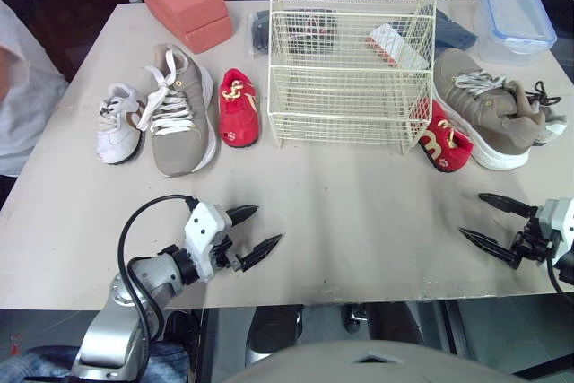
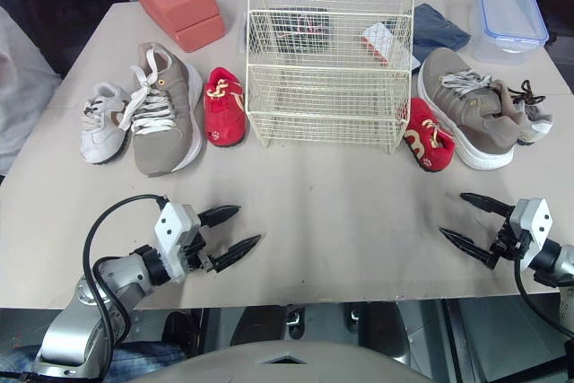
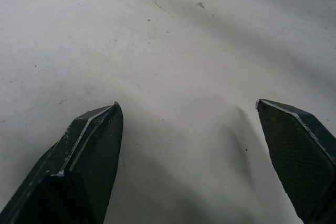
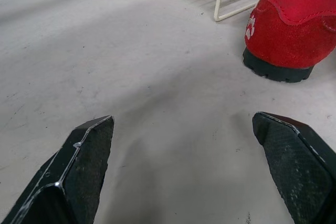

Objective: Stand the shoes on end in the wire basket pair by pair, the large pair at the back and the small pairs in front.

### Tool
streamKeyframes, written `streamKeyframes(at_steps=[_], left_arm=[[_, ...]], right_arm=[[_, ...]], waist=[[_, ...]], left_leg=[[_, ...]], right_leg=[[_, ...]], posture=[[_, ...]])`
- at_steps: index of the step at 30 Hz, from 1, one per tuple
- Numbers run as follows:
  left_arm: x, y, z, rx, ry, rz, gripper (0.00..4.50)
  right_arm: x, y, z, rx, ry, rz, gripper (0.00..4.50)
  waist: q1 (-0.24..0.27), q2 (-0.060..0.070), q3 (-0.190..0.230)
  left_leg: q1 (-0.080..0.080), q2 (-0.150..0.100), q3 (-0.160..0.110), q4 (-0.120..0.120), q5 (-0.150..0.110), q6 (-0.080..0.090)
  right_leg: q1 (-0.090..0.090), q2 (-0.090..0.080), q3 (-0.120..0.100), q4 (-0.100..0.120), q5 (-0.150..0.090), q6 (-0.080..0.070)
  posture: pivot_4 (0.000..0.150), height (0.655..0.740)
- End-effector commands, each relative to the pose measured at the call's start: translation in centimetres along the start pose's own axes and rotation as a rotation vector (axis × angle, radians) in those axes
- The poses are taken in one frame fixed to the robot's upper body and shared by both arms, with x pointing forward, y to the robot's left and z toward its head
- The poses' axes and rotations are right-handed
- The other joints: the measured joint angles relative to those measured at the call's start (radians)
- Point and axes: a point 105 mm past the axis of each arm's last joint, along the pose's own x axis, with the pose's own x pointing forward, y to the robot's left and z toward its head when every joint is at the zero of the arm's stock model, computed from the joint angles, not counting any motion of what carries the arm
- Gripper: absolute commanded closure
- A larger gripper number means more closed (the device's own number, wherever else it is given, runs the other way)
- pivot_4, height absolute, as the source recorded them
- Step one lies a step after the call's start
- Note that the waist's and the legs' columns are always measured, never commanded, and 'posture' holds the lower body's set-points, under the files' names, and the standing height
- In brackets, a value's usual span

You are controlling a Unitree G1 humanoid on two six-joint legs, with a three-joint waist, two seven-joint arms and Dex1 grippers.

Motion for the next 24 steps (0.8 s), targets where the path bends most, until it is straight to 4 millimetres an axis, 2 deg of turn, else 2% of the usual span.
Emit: streamKeyframes(at_steps=[1,20,24], left_arm=[[-0.2,0.0,-0.7,-0.017,0.04,-0.021,0.1],[-0.1,0.0,-1.0,-0.023,0.052,-0.047,0.1],[-0.1,0.1,-0.9,-0.016,0.046,-0.053,0.1]], right_arm=[[-0.3,-0.3,1.3,-0.043,-0.023,-0.022,0.32],[-0.1,0.1,1.7,-0.041,-0.022,-0.019,0.32],[0.1,0.2,2.5,-0.058,-0.036,-0.011,0.32]], waist=[[0.0,0.0,0.0],[0.001,0.0,0.0],[0.002,0.0,0.0]], left_leg=[[0.0,0.0,0.0,0.0,0.0,0.0],[0.0,0.0,0.0,0.0,0.0,0.0],[0.0,0.0,0.0,0.0,0.0,0.0]], right_leg=[[0.0,0.0,0.0,0.0,0.0,0.0],[0.0,-0.001,0.0,0.0,0.0,0.0],[0.0,-0.001,0.0,0.0,0.0,0.0]], posture=[[0.15,0.686],[0.15,0.686],[0.15,0.686]])
